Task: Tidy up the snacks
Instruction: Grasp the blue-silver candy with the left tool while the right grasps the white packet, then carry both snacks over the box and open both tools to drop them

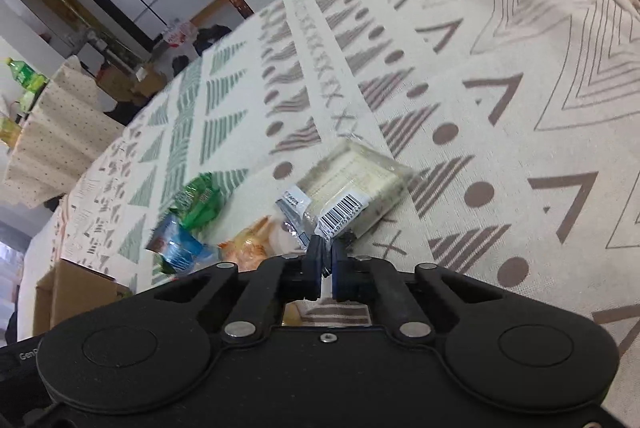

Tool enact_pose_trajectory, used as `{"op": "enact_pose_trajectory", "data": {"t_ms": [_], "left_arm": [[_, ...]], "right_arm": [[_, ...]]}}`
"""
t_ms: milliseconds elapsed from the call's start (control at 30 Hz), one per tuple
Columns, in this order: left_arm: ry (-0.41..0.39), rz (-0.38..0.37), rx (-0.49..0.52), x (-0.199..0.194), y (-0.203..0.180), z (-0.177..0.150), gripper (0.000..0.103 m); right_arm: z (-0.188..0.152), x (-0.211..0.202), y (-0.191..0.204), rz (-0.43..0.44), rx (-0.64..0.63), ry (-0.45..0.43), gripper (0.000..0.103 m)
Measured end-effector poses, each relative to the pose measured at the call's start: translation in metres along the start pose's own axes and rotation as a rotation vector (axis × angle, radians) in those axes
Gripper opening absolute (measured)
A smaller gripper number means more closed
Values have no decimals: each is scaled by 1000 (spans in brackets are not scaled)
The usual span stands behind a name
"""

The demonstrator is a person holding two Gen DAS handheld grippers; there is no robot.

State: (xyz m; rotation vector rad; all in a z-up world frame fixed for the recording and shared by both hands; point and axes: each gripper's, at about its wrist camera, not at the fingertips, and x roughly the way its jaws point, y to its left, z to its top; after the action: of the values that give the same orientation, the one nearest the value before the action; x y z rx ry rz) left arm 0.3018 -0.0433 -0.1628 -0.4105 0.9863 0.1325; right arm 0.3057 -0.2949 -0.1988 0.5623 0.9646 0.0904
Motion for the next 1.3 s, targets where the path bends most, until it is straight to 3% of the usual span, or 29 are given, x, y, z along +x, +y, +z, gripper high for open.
{"op": "enact_pose_trajectory", "data": {"t_ms": [567, 767, 867, 1000, 1067, 1100, 1133, 1300], "left_arm": [[-97, 15, 3, -57, 0, -1, 27], [-107, 32, -12, -70, 8, -10, 27], [-100, 36, -20, -72, 11, -14, 27], [-95, 33, -21, -74, 11, -17, 27], [-92, 30, -22, -73, 11, -19, 27], [-90, 29, -24, -72, 11, -19, 27], [-88, 28, -25, -72, 11, -19, 27], [-77, 25, -28, -66, 11, -18, 27]], "right_arm": [[-3, -53, 27, 198, -30, -90, 0], [-23, -61, 33, 213, -93, -12, 0], [-31, -54, 32, 153, -113, 54, 1], [-36, -43, 22, 100, -77, 128, 11], [-37, -41, 20, 95, -62, 131, 39], [-37, -41, 20, 92, -54, 123, 63], [-37, -40, 21, 89, -60, 114, 74], [-32, -27, 24, 35, -49, 97, 78]]}}
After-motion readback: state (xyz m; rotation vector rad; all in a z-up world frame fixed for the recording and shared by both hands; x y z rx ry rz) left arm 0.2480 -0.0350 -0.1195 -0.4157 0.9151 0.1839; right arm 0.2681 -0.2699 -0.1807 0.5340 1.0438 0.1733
